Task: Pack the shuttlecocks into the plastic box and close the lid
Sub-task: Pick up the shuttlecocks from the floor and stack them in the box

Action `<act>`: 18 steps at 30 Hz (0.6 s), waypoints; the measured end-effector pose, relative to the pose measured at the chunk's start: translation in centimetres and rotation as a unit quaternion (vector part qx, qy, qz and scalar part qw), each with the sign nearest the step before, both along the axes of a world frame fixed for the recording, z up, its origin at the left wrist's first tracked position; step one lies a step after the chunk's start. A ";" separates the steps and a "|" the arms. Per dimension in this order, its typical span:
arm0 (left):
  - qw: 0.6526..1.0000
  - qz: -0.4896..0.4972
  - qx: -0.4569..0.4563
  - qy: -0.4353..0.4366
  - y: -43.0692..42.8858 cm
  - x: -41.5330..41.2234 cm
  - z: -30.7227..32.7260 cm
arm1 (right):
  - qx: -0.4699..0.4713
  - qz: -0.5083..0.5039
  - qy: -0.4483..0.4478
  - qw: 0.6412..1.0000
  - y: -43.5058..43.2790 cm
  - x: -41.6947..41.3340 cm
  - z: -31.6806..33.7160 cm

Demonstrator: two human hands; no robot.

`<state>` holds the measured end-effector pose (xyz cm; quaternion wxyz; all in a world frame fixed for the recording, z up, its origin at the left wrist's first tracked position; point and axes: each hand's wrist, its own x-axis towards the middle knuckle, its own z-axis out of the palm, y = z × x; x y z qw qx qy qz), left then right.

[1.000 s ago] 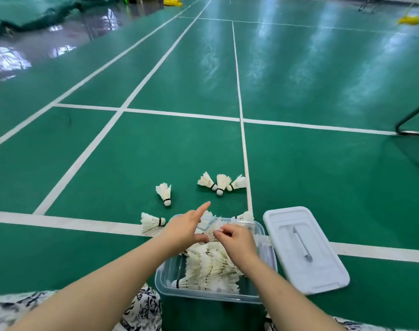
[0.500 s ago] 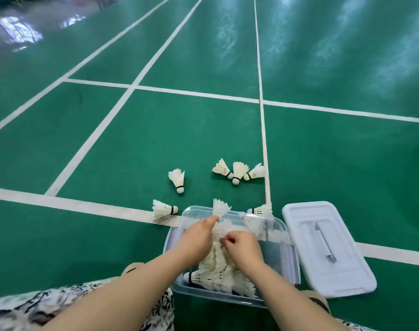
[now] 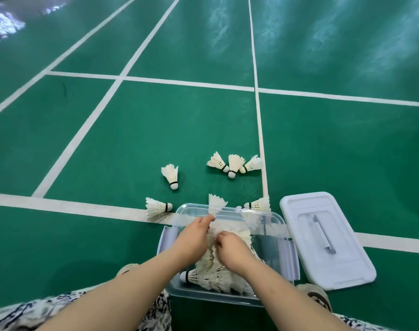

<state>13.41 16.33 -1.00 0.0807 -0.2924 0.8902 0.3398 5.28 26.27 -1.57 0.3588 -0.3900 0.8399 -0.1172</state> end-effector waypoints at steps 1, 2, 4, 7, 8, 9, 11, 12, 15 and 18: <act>1.000 -0.002 0.000 -0.002 0.0 0.1 0.0 | 0.000 0.005 -0.003 1.000 0.1 0.0 0.2; 1.000 -0.002 -0.001 -0.004 0.1 0.2 0.1 | -0.002 0.007 -0.007 1.000 0.2 0.1 0.5; 1.000 -0.003 -0.007 -0.006 0.1 0.5 0.3 | -0.015 -0.005 -0.013 1.000 0.4 0.2 1.1; 1.000 0.006 -0.020 0.005 0.1 0.5 1.2 | -0.061 -0.050 -0.001 0.997 0.6 0.0 2.4; 0.999 0.012 -0.027 0.017 -0.1 0.3 1.6 | -0.082 -0.063 0.009 0.995 0.5 -0.2 3.0; 0.999 0.020 -0.037 0.035 -0.4 0.1 2.2 | -0.103 -0.077 0.017 0.992 0.5 -0.5 3.5; 0.993 0.045 -0.061 0.086 -1.5 -0.5 3.5 | -0.142 -0.105 0.030 0.984 0.3 -1.3 4.8; 0.989 0.065 -0.072 0.112 -2.2 -0.7 4.2 | -0.163 -0.119 0.034 0.979 0.2 -1.8 5.4; 0.973 0.140 -0.088 0.159 -4.7 -1.0 6.1 | -0.213 -0.176 0.035 0.961 0.1 -3.6 6.8; 0.960 0.208 -0.086 0.164 -7.3 -0.7 6.9 | -0.243 -0.237 0.025 0.940 0.2 -6.3 7.5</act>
